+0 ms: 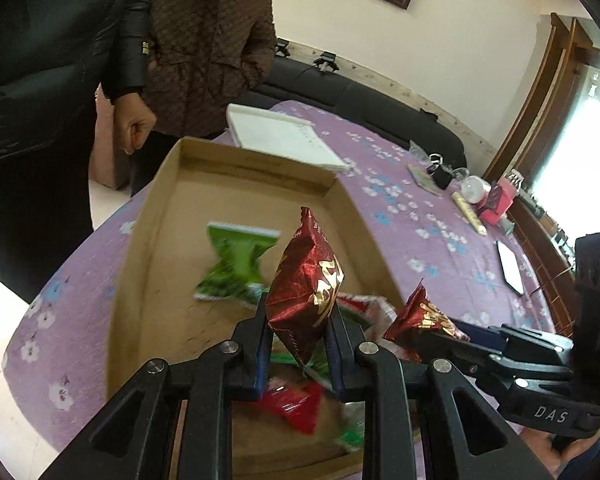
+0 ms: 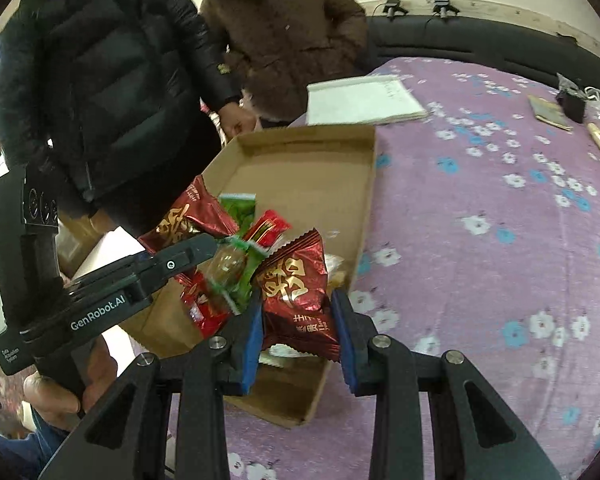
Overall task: Organize snacks
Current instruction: 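Open both grippers to drop the red candies into the cardboard tray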
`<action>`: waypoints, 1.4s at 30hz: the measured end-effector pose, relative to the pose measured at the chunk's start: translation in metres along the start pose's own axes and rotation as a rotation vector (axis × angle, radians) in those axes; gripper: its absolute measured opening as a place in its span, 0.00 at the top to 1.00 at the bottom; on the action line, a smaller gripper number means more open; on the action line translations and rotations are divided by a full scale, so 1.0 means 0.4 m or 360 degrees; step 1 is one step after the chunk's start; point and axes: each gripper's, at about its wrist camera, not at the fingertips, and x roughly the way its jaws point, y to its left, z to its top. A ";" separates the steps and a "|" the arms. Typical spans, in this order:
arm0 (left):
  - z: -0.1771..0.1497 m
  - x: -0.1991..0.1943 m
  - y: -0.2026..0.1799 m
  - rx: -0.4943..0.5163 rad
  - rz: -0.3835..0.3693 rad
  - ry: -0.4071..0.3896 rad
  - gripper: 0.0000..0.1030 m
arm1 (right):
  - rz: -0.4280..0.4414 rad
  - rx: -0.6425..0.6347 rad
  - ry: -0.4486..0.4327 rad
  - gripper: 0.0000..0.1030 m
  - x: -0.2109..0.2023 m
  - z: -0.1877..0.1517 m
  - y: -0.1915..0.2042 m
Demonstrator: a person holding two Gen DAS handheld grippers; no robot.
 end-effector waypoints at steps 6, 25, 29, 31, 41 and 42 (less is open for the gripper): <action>-0.016 0.026 0.015 0.0034 0.0092 -0.0002 0.77 | -0.0024 -0.0031 0.0032 0.69 0.044 0.000 0.015; -0.031 0.057 -0.028 0.0287 0.0454 -0.0126 0.76 | -0.0157 -0.0190 -0.0114 0.69 0.073 -0.009 0.052; -0.033 0.058 -0.034 0.0306 0.0482 -0.0137 0.75 | -0.0166 -0.0204 -0.0127 0.69 0.071 -0.015 0.058; -0.036 0.059 -0.037 0.0323 0.0498 -0.0144 0.75 | -0.0171 -0.0210 -0.0133 0.69 0.070 -0.017 0.059; -0.039 0.060 -0.044 0.0350 0.0539 -0.0161 0.75 | -0.0183 -0.0226 -0.0145 0.69 0.065 -0.024 0.065; -0.038 0.060 -0.043 0.0348 0.0539 -0.0161 0.75 | -0.0181 -0.0229 -0.0148 0.69 0.064 -0.025 0.065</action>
